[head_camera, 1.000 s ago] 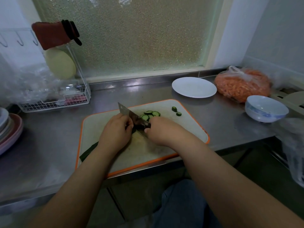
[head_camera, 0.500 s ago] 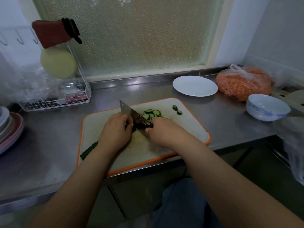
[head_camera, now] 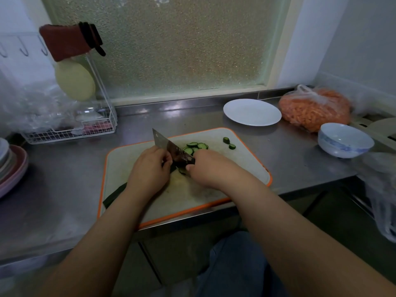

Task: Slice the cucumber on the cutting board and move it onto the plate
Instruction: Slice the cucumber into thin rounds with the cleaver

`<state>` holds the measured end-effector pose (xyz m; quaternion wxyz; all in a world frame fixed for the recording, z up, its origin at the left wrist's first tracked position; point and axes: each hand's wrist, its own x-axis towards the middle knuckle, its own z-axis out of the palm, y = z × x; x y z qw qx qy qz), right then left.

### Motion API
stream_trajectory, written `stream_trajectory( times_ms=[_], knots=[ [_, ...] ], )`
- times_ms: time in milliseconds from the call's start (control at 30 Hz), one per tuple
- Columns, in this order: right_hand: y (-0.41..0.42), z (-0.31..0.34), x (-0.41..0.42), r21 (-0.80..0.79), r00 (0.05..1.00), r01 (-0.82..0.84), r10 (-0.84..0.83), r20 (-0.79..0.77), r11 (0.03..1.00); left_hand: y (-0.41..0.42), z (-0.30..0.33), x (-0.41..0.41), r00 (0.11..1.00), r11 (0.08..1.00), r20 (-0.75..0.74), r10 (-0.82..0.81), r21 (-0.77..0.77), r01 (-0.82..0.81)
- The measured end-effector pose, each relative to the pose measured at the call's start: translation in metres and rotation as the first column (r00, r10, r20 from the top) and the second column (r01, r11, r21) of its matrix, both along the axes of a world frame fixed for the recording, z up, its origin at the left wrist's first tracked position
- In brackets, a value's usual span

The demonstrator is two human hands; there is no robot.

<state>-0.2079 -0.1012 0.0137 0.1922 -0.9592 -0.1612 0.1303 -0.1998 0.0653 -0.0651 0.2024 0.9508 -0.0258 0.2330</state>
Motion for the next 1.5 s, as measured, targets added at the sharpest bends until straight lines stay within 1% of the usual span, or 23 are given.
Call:
stream_trajectory(
  times_ms=[133,333,467,667,833,1067,1200,1300,1400,1500],
  knots=[
    [0.007,-0.015,0.002,-0.032,0.999,0.009,-0.010,-0.044,0.999,-0.001,0.000,-0.001,1.000,1.000,0.019,-0.012,0.028,0.011],
    [-0.005,-0.009,0.009,0.026,0.994,0.043,-0.040,-0.101,0.999,0.000,0.000,-0.003,1.000,1.000,0.008,0.019,0.021,-0.019],
    [-0.008,-0.009,0.008,0.039,0.997,0.053,-0.050,-0.064,0.998,-0.001,0.001,-0.003,1.000,1.000,-0.005,0.014,0.009,-0.014],
    [-0.006,-0.004,-0.002,0.033,1.000,0.018,-0.019,0.010,0.999,-0.001,0.002,-0.002,1.000,1.000,-0.005,0.020,0.006,-0.020],
    [-0.008,0.002,-0.005,0.026,1.000,0.005,-0.005,0.021,1.000,-0.001,0.001,-0.002,1.000,1.000,-0.004,0.014,-0.014,-0.014],
    [-0.004,0.004,-0.003,0.018,1.000,0.012,-0.011,-0.011,1.000,-0.001,0.002,-0.003,1.000,1.000,-0.019,0.021,0.007,-0.021],
    [0.005,-0.008,-0.004,-0.030,0.999,0.011,-0.012,-0.034,0.999,-0.004,0.003,-0.005,1.000,0.999,0.013,0.008,0.031,-0.009],
    [0.008,-0.016,-0.003,-0.018,0.999,0.028,-0.029,-0.045,0.999,-0.004,0.002,-0.006,1.000,0.999,0.027,0.008,0.036,-0.009],
    [0.003,-0.014,0.000,0.006,0.997,0.044,-0.044,-0.065,0.999,-0.001,0.004,-0.006,1.000,1.000,-0.002,0.017,0.023,-0.017],
    [0.000,-0.012,0.002,0.016,0.995,0.040,-0.039,-0.092,0.999,0.006,0.011,-0.006,0.998,0.999,-0.057,-0.024,0.045,0.027]
  ],
)
